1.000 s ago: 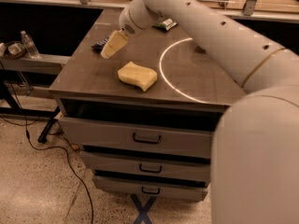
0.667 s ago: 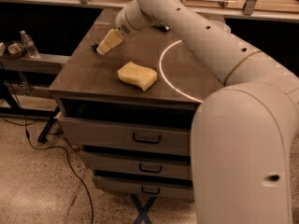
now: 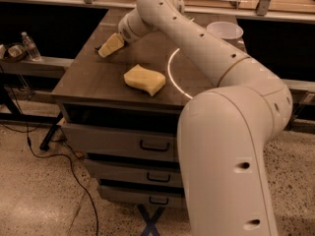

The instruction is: Move rxbar blueberry near green jalapeno chip bag

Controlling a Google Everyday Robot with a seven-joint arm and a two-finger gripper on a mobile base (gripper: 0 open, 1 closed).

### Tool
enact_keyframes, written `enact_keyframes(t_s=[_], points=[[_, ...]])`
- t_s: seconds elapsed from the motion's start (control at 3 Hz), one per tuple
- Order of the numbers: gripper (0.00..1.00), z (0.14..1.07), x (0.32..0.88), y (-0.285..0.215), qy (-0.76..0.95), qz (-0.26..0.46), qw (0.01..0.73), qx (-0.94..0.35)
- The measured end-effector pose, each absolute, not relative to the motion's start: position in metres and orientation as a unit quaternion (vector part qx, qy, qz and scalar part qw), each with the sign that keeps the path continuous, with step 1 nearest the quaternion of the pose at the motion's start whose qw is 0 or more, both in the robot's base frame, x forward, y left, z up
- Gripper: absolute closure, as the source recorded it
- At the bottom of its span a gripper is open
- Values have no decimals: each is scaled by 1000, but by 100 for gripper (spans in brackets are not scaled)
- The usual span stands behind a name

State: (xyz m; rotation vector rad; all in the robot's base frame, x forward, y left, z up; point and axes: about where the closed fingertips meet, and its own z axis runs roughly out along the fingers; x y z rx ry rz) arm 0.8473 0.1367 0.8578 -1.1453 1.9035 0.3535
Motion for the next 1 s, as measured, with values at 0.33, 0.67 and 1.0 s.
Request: enact_keyframes(t_s=[0.33,0.67,1.0], points=[[17,847,853,146,773,146,425,-449],[41,845,856,154,776,152,422,-443],[64,845,855,154,779,152,421,-439]])
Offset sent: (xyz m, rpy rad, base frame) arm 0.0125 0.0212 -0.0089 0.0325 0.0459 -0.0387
